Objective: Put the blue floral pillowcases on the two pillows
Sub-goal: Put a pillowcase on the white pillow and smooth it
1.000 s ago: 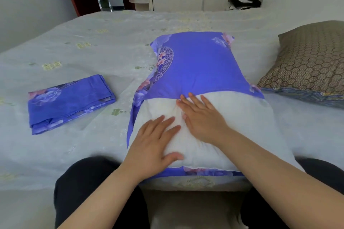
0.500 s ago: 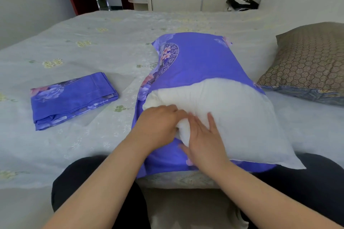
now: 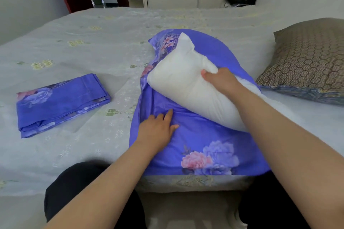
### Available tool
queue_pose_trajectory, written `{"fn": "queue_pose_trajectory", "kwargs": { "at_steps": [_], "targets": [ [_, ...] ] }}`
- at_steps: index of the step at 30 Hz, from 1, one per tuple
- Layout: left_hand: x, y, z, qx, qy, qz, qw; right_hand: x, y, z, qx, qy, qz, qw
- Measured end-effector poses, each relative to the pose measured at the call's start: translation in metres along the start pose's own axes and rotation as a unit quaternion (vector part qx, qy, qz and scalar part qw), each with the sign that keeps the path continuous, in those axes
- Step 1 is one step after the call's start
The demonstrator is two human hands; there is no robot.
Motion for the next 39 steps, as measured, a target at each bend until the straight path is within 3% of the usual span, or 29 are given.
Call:
{"fn": "queue_pose_trajectory", "kwargs": {
  "at_steps": [2, 4, 6, 10, 12, 16, 21, 22, 24, 25, 27, 29, 30, 33, 36, 39],
  "targets": [
    [0.009, -0.022, -0.014, -0.072, -0.086, 0.164, 0.980, 0.004, -0.005, -0.009, 0.022, 0.041, -0.004, 0.999],
    [0.023, -0.036, -0.016, -0.207, -0.152, 0.328, 0.909, 0.002, -0.002, -0.007, 0.041, 0.050, -0.010, 0.998],
    [0.020, -0.047, -0.022, -0.260, -0.118, 0.360, 0.888, -0.008, 0.007, 0.010, 0.040, 0.029, -0.022, 0.999],
    [-0.012, -0.059, -0.054, -0.184, -0.003, 0.300, 0.936, -0.039, 0.019, 0.070, 0.026, 0.058, -0.051, 0.997],
    [-0.031, -0.068, -0.067, -0.149, 0.052, 0.259, 0.953, -0.051, 0.016, 0.090, 0.011, 0.062, -0.125, 0.990],
    [-0.059, -0.078, -0.090, -0.044, 0.106, 0.169, 0.979, -0.058, 0.010, 0.100, -0.040, 0.020, -0.184, 0.982],
    [-0.065, -0.074, -0.103, 0.080, 0.104, 0.127, 0.983, -0.055, 0.004, 0.118, -0.082, -0.043, -0.002, 0.996],
    [-0.064, -0.072, -0.105, 0.093, 0.104, 0.119, 0.983, -0.052, 0.000, 0.127, -0.101, -0.099, 0.094, 0.985],
    [-0.063, -0.071, -0.106, 0.112, 0.106, 0.100, 0.983, -0.062, -0.008, 0.144, -0.108, -0.167, 0.330, 0.923],
    [-0.062, -0.071, -0.106, 0.120, 0.106, 0.094, 0.983, -0.075, -0.015, 0.149, -0.102, -0.143, 0.405, 0.897],
    [-0.059, -0.070, -0.106, 0.132, 0.101, 0.091, 0.982, -0.097, -0.041, 0.154, -0.117, -0.059, 0.439, 0.889],
    [-0.058, -0.071, -0.107, 0.142, 0.096, 0.095, 0.981, -0.114, -0.063, 0.157, -0.144, 0.006, 0.384, 0.912],
    [-0.058, -0.071, -0.107, 0.144, 0.094, 0.096, 0.980, -0.123, -0.072, 0.157, -0.161, -0.002, 0.333, 0.929],
    [-0.058, -0.074, -0.106, 0.152, 0.089, 0.090, 0.980, -0.137, -0.089, 0.158, -0.236, -0.024, 0.068, 0.969],
    [-0.055, -0.074, -0.104, 0.158, 0.085, 0.089, 0.980, -0.143, -0.096, 0.166, -0.318, -0.022, -0.179, 0.931],
    [-0.053, -0.072, -0.102, 0.163, 0.088, 0.091, 0.978, -0.134, -0.100, 0.162, -0.323, -0.038, -0.202, 0.924]
  ]
}}
Point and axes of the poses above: each hand's wrist, its own z-axis away from the middle knuckle, its own y-axis out of the palm, x = y × z, the point moved 5 cm from there along -z, towards the middle knuckle, and after that the axes turned 14 degrees about -z, right-handed, at the moved point
